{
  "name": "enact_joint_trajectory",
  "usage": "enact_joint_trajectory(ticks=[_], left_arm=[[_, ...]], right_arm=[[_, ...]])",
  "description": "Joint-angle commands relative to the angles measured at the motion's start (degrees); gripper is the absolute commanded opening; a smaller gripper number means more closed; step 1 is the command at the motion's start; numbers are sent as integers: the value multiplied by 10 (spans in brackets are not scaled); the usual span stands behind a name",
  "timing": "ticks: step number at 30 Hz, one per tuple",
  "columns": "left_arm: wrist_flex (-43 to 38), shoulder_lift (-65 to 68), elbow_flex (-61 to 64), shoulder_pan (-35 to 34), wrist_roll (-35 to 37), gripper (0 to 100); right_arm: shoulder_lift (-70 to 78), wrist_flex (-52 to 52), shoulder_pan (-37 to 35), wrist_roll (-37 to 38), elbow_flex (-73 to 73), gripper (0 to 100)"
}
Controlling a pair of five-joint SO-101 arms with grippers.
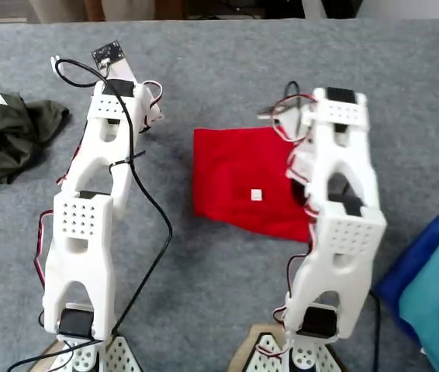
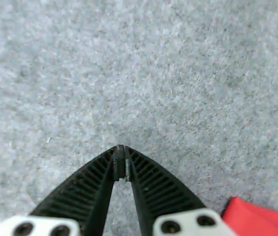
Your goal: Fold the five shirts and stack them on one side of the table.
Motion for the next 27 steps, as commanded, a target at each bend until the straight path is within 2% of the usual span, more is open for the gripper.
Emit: enact_joint_trajectory(ticks=[1,10,16,21,27], left_arm=[[-11,-10,-17,-4,0,18],[-11,-10,-18,-4,0,18],[-11,-10,-18,-4,0,18],[-11,-10,-18,-4,0,18],[-11,-10,-18,-4,0,18]], right_arm=[[-56,12,20,30,50,4],[-256,-30,2,84,293,4],[-364,-43,1,71,223,5],[-313,-110,-41,-14,175,5],[-199,-101,-75,-18,220,5]])
